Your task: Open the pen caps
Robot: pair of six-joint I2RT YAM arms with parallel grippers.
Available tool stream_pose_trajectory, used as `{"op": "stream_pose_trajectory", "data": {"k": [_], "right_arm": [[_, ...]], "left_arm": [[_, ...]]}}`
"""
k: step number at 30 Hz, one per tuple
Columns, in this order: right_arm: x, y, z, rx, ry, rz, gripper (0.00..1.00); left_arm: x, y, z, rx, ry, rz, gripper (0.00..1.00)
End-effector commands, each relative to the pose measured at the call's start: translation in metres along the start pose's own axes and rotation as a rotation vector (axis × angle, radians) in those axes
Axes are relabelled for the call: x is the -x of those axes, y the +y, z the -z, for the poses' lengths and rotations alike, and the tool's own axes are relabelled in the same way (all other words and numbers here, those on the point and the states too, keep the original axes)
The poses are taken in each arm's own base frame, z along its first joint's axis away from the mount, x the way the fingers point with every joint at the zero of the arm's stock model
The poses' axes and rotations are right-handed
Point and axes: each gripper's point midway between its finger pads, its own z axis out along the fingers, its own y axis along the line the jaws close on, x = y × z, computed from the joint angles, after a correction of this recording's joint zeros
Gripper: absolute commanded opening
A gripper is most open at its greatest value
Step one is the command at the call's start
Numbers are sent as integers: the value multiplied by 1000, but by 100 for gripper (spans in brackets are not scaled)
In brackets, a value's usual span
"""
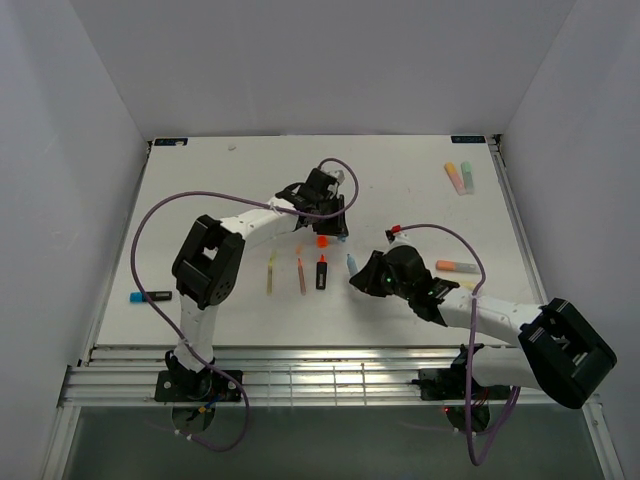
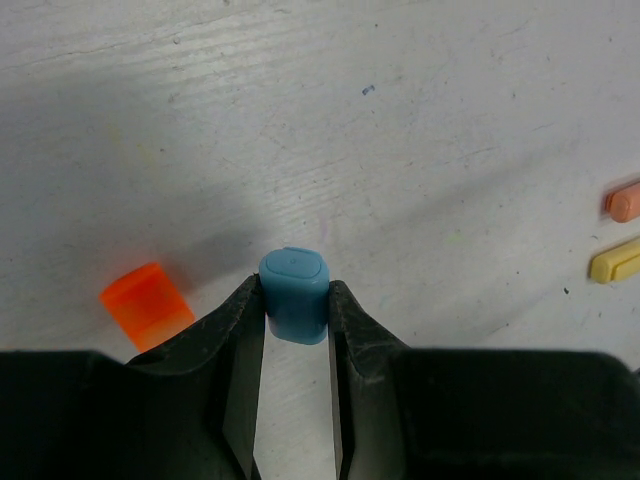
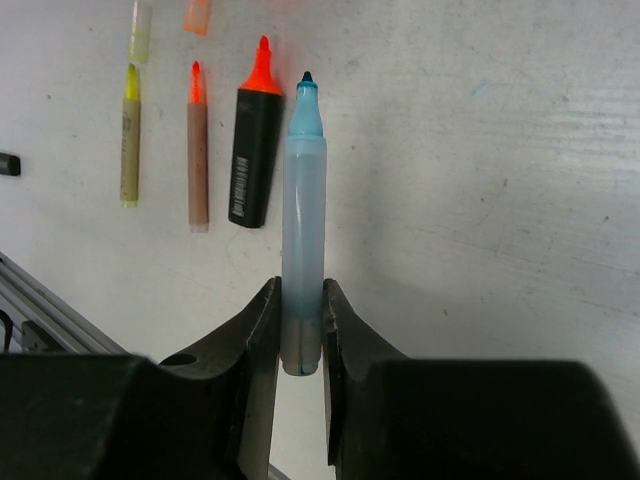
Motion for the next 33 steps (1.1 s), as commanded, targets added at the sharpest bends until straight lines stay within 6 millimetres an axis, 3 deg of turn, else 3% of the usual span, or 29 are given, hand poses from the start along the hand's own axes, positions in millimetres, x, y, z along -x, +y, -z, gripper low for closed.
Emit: {"op": "stream_pose_trajectory", "data": {"k": [1,9,20,33], "right_arm": [[1,-5,3,12,-29,-4,8],[-1,-20,6,-15,-42,-29,8],[-2,-9,-6,35,-20,-29,8],[-4,-3,-9,58,4,-25,8]], "left_arm": [[19,-3,0,24,-49,-1,5],[4,6,-15,77,3,25,11],[-2,22,-13,229,49,71,24],[-9,22,-21,252,78,74,34]]}}
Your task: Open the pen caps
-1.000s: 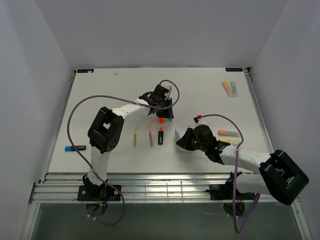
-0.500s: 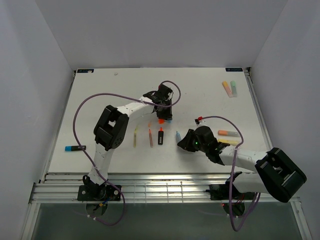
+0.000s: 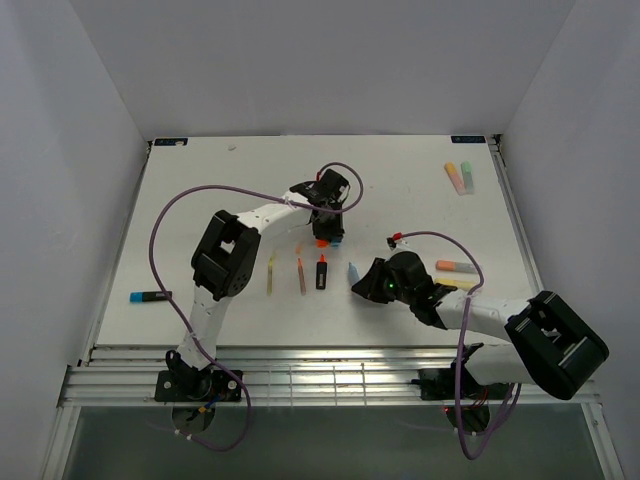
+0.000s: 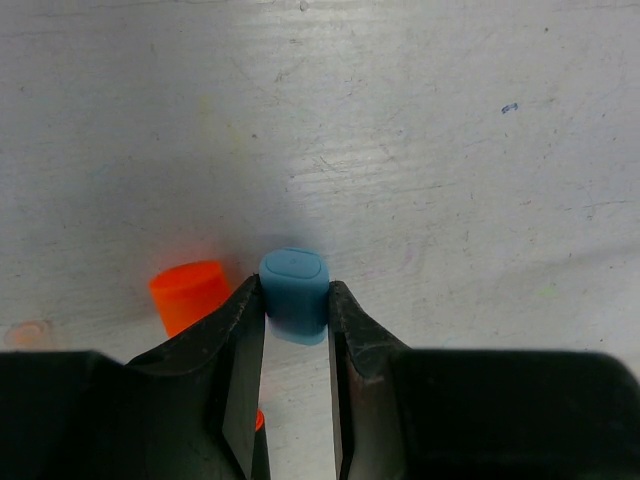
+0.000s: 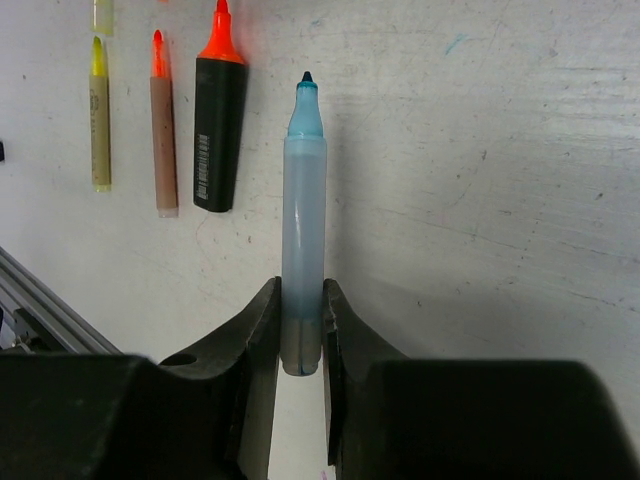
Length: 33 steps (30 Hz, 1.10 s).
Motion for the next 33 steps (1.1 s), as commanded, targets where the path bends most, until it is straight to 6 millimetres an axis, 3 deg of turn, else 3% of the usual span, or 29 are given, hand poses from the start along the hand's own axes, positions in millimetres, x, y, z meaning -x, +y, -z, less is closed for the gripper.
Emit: {"op": "stream_pose_trajectory", "data": {"k": [1,13,18,33], "right_arm": [[17,19,-3,58,-40,3,8],[14,21,-7,73,-30,5,8],[15,22,-8,78,-32,7,8],[18,32,-31,127,-23,-19,8]], "left_arm": [[9,-9,3,-1,-25,-3,36],[10,-5,-1,31,-29,1,49],[9,-6,-2,28,-25,7,50],[46,-34,45,-46,-130,7,55]]}}
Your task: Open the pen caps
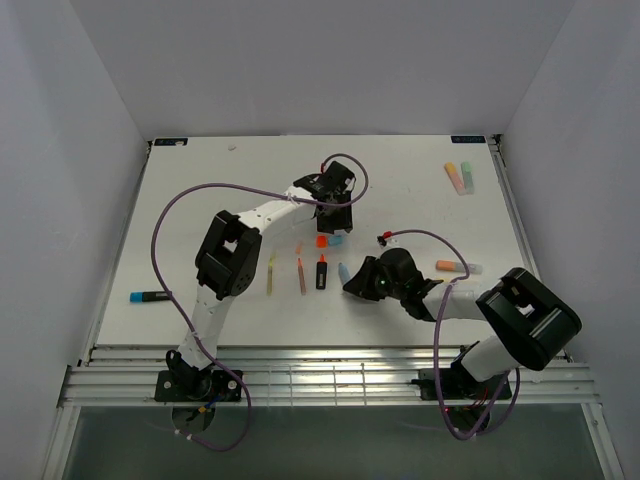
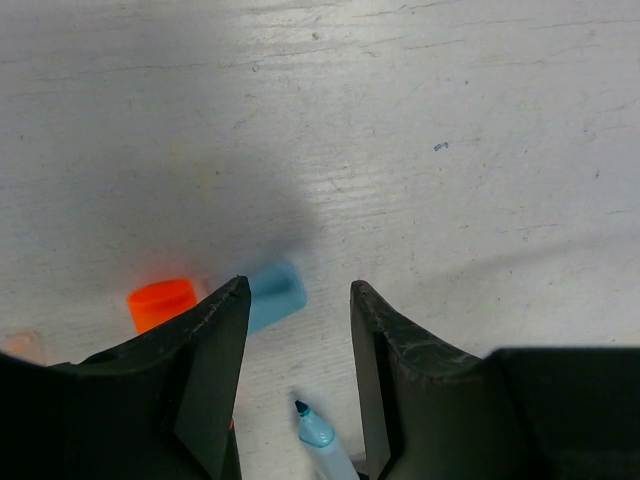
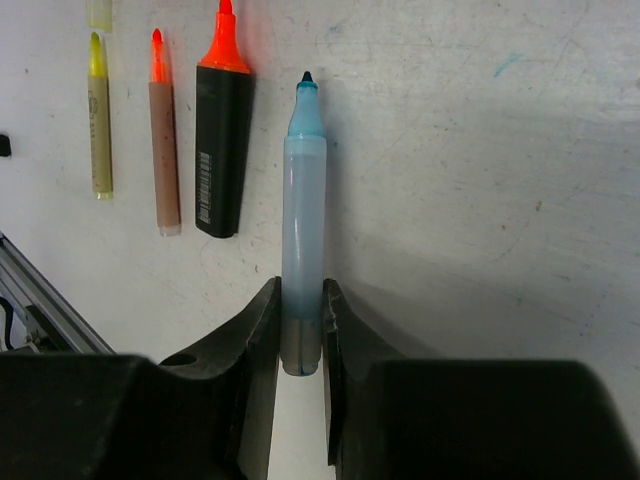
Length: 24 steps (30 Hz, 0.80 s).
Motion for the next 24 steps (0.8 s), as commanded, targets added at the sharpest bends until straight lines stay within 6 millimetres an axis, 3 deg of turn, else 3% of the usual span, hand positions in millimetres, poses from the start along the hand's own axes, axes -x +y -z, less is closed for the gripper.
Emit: {"op": "stream_pose_trajectory", "data": {"k": [1,7,13,23,24], "right_arm": [[27,29,-9,94,-69,-6,8],[28,31,-19,92,-72,-30,8],[19,26,-26,78,-49,-43,17],[15,22,-37,71,-37,-57,30],[16,22,-38,65,-42,-58,32]], "left_arm": [[30,-16,42,-38,-92,5,56],[35,-13,60,-21,-114,1,57],[40,-6,78,3,-155,7,58],[45,29,126,49,-230,72,58],[47,32,137,41,-248,90,58]]}}
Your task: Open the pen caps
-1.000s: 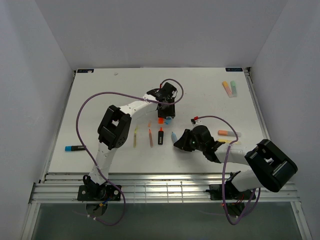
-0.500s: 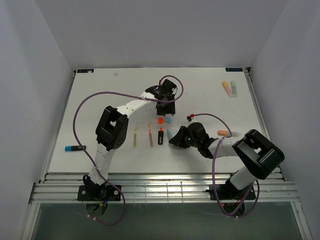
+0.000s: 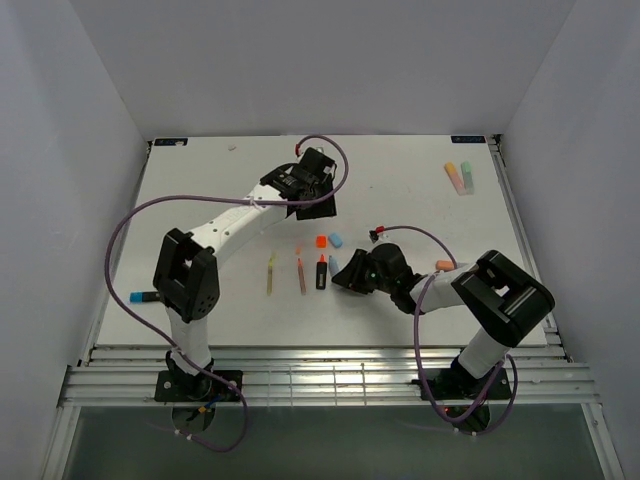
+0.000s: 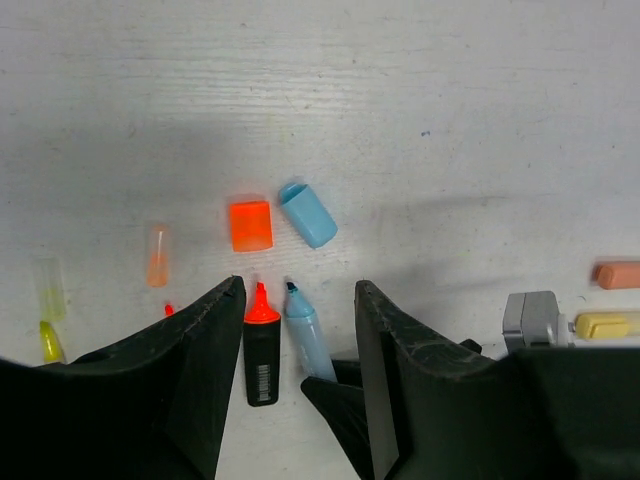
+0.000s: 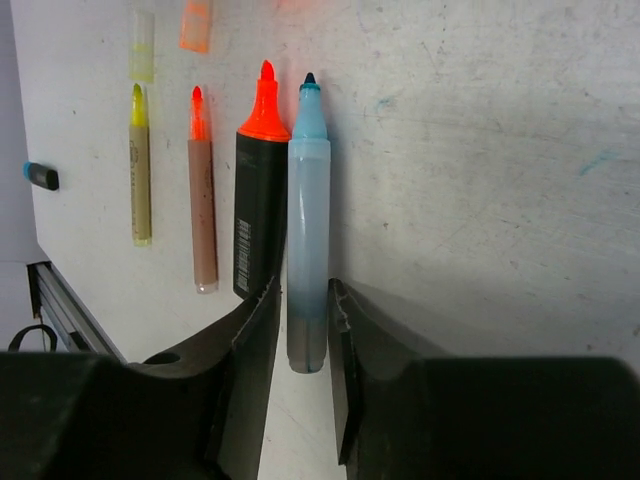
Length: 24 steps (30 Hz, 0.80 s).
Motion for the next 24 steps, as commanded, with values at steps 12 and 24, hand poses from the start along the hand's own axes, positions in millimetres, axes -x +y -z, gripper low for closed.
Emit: {"op": "stream_pose_trajectory", "data": {"k": [12,24], "right_arm": [[13,5,3,-19,-49,37,55],[57,29,68,-90,-162,234,59]], "left_arm": [[-4,146,81,132,-108,353,65],[-45,272,135,490,-192,693,82]]}}
